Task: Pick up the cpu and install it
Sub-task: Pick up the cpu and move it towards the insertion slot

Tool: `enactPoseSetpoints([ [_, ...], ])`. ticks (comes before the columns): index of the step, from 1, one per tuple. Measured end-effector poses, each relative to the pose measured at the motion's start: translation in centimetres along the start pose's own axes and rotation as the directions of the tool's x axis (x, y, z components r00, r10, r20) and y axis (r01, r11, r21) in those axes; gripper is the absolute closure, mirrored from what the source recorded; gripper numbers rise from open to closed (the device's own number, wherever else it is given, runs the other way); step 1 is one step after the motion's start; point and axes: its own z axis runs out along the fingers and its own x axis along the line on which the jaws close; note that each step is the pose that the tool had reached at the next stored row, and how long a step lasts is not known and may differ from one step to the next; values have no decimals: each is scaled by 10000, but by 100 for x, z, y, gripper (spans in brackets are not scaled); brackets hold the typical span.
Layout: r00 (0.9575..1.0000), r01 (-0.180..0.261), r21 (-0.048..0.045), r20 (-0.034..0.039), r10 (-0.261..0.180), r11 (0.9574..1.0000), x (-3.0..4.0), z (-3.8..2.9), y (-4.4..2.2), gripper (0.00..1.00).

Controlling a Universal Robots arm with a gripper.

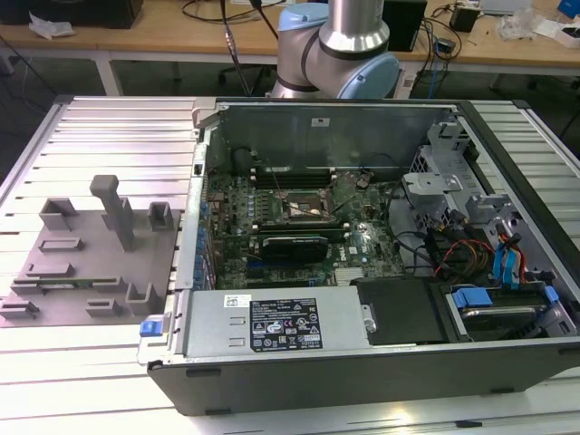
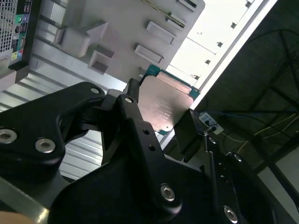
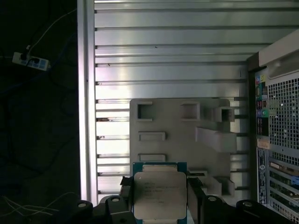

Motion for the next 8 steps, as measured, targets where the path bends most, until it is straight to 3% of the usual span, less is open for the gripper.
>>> enactPoseSetpoints([
  [8, 10000, 0, 1, 0, 0, 10000, -40, -1, 1, 45],
])
